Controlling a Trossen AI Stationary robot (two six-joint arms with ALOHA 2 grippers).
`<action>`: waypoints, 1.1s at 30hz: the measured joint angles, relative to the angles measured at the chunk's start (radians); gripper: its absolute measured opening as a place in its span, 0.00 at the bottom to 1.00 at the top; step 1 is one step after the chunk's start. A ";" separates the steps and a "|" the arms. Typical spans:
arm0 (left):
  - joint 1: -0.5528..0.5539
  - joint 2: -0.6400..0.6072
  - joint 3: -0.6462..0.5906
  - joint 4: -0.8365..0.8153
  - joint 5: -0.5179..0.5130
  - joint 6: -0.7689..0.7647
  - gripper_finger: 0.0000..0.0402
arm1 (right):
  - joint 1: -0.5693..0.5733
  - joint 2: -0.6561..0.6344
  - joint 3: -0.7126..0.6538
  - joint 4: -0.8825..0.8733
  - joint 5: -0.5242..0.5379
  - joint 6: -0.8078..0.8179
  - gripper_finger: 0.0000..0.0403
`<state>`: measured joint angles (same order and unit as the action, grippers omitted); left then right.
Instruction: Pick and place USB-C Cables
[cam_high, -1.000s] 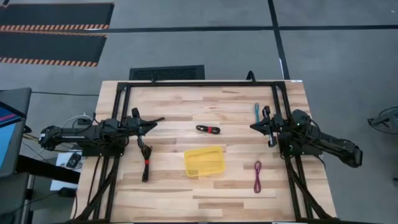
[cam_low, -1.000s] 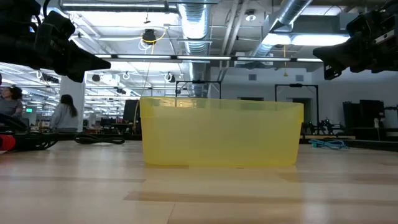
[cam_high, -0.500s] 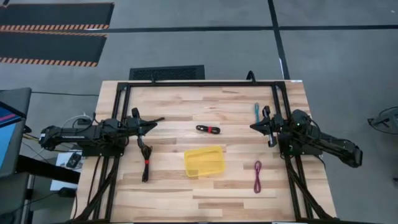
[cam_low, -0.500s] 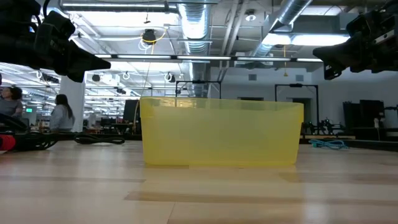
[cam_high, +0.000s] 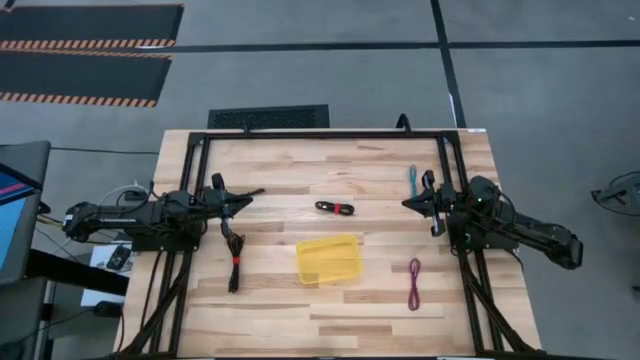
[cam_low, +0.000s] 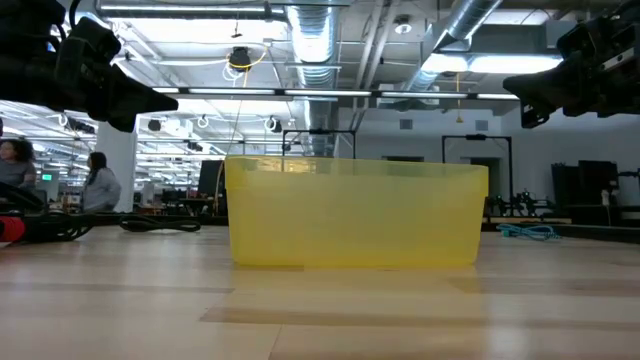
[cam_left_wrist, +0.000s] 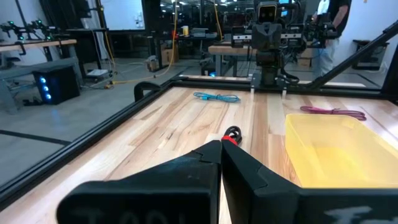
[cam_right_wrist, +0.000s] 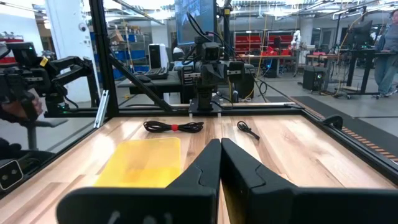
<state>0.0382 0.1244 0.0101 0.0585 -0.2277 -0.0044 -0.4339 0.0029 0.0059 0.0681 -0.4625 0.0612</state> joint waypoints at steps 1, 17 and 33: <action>0.000 0.000 0.000 0.003 0.000 0.000 0.00 | 0.000 0.000 0.000 0.000 0.000 0.000 0.08; 0.000 0.000 0.000 0.051 -0.032 -0.102 0.00 | 0.000 0.000 0.000 0.000 0.000 0.000 0.08; 0.030 0.000 0.000 0.092 -0.320 0.101 0.00 | 0.003 0.000 0.000 0.159 0.098 -0.235 0.08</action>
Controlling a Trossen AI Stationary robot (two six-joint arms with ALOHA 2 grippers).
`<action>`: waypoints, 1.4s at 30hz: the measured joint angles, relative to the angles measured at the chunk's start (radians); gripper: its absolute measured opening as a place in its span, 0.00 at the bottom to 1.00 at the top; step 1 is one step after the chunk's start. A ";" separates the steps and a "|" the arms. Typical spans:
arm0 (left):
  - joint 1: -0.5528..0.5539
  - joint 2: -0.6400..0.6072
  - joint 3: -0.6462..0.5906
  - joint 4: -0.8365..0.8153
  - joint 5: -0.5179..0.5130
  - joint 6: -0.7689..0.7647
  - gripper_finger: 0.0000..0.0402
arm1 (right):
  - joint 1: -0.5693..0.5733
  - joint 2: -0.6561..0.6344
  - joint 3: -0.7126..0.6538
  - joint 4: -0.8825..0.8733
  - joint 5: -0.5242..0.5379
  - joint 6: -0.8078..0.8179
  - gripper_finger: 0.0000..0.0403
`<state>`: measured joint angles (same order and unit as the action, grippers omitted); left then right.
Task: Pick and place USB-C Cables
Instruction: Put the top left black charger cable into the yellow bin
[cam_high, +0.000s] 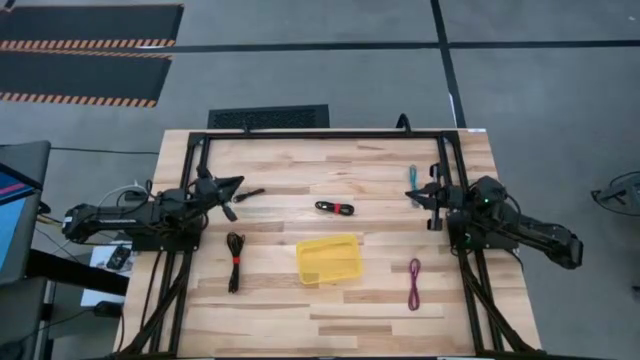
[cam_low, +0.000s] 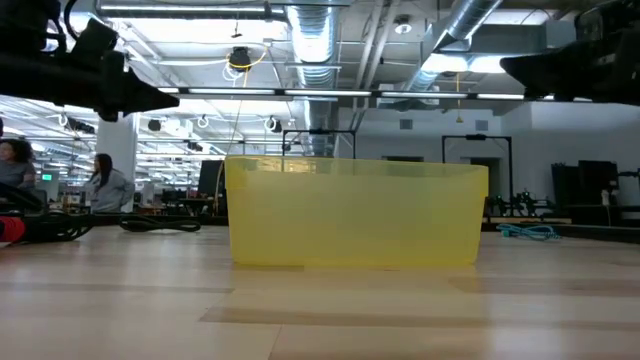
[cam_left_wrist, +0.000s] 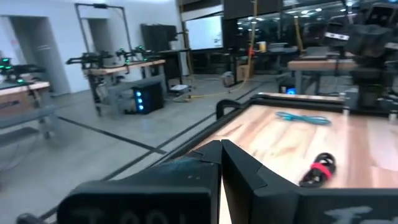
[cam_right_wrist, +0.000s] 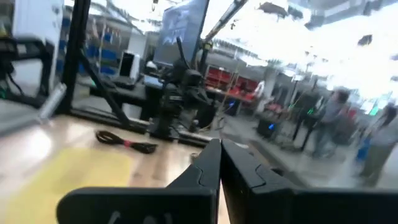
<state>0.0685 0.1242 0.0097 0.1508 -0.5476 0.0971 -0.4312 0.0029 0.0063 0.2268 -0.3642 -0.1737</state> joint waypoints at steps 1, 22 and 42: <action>0.011 0.000 0.000 0.000 0.000 0.000 0.00 | 0.000 0.000 0.000 -0.003 0.001 0.044 0.08; 0.102 0.029 0.000 0.007 0.025 -0.112 0.09 | -0.002 0.128 0.000 -0.010 0.369 0.379 0.11; 0.165 0.615 0.135 0.208 0.046 -0.268 0.30 | 0.002 0.423 0.000 0.238 0.369 0.464 0.36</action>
<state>0.2332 0.7390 0.1444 0.3584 -0.5018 -0.1713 -0.4295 0.4255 0.0063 0.4646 0.0050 0.2907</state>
